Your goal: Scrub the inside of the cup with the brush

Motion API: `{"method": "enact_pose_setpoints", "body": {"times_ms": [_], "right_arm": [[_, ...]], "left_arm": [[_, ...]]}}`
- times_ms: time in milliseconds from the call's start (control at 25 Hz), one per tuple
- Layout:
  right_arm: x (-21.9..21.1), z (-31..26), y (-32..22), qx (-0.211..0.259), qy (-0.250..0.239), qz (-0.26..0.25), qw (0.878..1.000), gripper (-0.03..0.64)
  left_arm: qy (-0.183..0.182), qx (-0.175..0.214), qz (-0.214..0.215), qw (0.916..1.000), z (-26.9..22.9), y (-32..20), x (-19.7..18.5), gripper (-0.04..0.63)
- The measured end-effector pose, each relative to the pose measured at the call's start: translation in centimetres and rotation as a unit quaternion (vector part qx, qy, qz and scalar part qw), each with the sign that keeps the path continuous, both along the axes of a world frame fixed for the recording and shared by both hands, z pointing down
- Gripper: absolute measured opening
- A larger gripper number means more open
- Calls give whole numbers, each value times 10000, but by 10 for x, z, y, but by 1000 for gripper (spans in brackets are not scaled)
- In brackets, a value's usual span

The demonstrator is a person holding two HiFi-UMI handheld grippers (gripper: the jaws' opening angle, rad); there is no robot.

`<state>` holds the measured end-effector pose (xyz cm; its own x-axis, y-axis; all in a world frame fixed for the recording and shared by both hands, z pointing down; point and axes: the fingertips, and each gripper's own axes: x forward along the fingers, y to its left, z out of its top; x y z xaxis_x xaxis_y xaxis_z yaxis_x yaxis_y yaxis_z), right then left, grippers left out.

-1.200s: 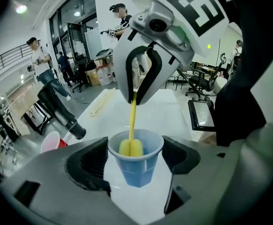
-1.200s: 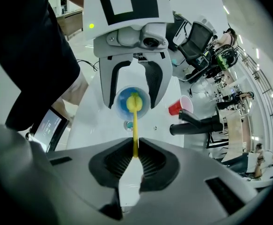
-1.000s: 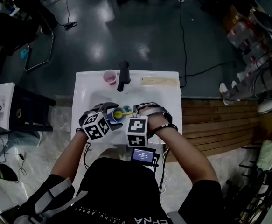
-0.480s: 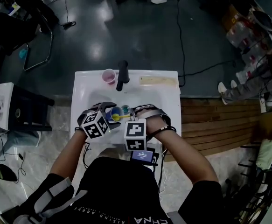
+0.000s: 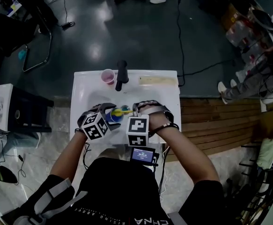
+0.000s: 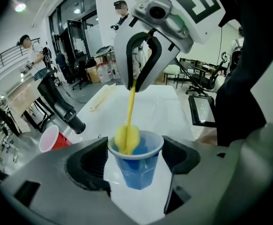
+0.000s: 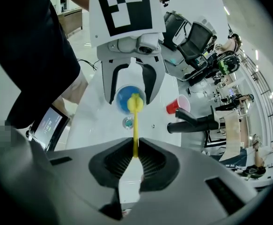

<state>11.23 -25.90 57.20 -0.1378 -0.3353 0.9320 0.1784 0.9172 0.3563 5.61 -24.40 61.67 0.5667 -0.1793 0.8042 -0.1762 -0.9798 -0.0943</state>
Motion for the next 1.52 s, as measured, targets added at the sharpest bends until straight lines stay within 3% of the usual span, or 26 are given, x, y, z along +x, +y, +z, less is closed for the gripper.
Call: {"method": "enact_pose_setpoints", "body": {"times_ms": [600, 1040, 1520], "right_arm": [[-4, 21, 19, -240, 30, -68, 9997, 41], [-18, -3, 12, -42, -185, -171, 9997, 41], [-5, 16, 2, -100, 129, -74, 9998, 41]], "left_arm": [[-60, 22, -84, 9999, 2, -6, -8, 362], [-142, 14, 41, 9999, 4, -2, -4, 362], [1, 137, 136, 9998, -11, -2, 6, 362]]}}
